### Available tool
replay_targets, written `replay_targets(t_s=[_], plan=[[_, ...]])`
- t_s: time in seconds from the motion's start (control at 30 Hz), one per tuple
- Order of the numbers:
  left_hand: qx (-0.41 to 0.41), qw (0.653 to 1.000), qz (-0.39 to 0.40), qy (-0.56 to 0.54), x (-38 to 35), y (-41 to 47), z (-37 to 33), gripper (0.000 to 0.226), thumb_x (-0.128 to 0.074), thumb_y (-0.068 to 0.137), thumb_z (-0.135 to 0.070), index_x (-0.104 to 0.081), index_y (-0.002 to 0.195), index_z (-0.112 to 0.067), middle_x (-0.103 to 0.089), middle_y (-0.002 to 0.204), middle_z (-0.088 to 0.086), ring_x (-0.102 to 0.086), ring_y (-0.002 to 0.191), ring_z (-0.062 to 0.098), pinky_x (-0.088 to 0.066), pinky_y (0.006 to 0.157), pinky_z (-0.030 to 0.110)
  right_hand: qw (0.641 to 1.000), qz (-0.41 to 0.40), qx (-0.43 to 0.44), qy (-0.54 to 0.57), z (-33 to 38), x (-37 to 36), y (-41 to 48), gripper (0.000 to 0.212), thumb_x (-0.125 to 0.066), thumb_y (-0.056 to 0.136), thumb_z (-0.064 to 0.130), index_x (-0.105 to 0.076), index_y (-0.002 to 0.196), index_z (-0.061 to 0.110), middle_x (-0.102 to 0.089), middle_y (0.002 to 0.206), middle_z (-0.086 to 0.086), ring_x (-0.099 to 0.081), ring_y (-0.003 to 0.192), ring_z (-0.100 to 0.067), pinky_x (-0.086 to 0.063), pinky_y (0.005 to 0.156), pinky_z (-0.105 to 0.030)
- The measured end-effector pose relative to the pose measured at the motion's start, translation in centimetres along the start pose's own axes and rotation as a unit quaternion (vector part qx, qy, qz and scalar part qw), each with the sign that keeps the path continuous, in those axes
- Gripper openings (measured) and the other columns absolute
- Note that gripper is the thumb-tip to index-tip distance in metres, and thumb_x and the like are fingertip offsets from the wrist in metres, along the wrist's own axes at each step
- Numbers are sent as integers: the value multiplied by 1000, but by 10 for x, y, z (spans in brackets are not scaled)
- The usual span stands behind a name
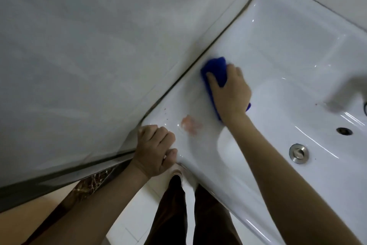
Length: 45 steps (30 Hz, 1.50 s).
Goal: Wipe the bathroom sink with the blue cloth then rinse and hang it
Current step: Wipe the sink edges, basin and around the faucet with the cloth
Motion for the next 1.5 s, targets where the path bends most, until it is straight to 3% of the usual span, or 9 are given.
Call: replay_targets(t_s=[0.2,0.4,0.53,0.67,0.83,1.13,1.3,1.4,1.5], plan=[[1,1000,-2,1,0,1,0,48,-27,94,-36,-61,73,-10,-54,68,9,-44,70,28,-47,64,47,970,112,213,25,15,6,-67,39,-68,88,45,-63,106,11,-65,93,-8,-61,69,-28,-48,54,-32],[1,1000,-16,6,1,3,-2,50,-26,93,-37,-61,71,-9,-55,69,9,-40,75,27,-47,68,43,996,-53,-63,-35,-31,11,39,43,-48,93,54,-50,102,12,-53,92,-3,-59,73,-31,-27,50,-29],[5,1000,-12,6,5,4,-3,46,-30,91,-36,-62,70,-9,-56,69,8,-40,77,25,-42,71,41,999,1,-17,26,10,-14,-24,44,-52,93,52,-52,111,13,-60,104,-4,-59,76,-30,-34,59,-31],[-7,999,25,-30,11,4,-3,43,-33,96,-35,-62,78,-9,-57,76,9,-47,79,25,-41,76,40,985,114,123,49,34,-18,-102,38,-53,92,54,-55,111,20,-61,103,3,-56,74,-18,-38,60,-27],[-56,996,13,-74,28,-16,4,30,-56,94,-18,-63,120,-2,-68,117,15,-56,117,24,-37,115,40,973,185,113,74,13,-3,-127,41,-51,90,62,-55,113,27,-62,102,9,-56,75,-11,-50,67,-32],[-43,995,3,-93,29,-28,12,35,-61,96,-13,-60,129,-3,-63,131,16,-50,133,22,-35,117,41,982,57,100,147,67,-33,-83,42,-52,90,58,-50,101,18,-57,94,4,-52,67,-12,-41,57,-25],[-33,994,33,-97,34,-25,10,35,-57,96,-16,-61,128,-3,-64,130,16,-52,130,24,-34,118,39,968,-35,-117,220,47,-29,-66,37,-46,88,63,-43,92,27,-56,87,10,-49,63,0,-38,58,-27],[-29,993,40,-106,38,-23,10,35,-56,96,-18,-63,126,-2,-64,129,15,-52,128,24,-34,117,39,988,53,41,138,56,-28,-87,36,-53,90,58,-46,98,23,-53,91,11,-45,61,-7,-34,58,-27],[-22,992,46,-116,41,-22,10,36,-58,94,-19,-63,127,-4,-64,129,14,-51,128,22,-33,118,38,973,148,162,70,33,-12,-117,35,-59,89,56,-52,108,27,-53,94,14,-48,69,-9,-30,56,-19]])
Point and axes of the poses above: each hand's wrist, its own y-axis towards the middle knuckle, its own x-axis out of the back of the hand, z = x × y, the point moved 4 cm from there along y, towards the middle knuckle
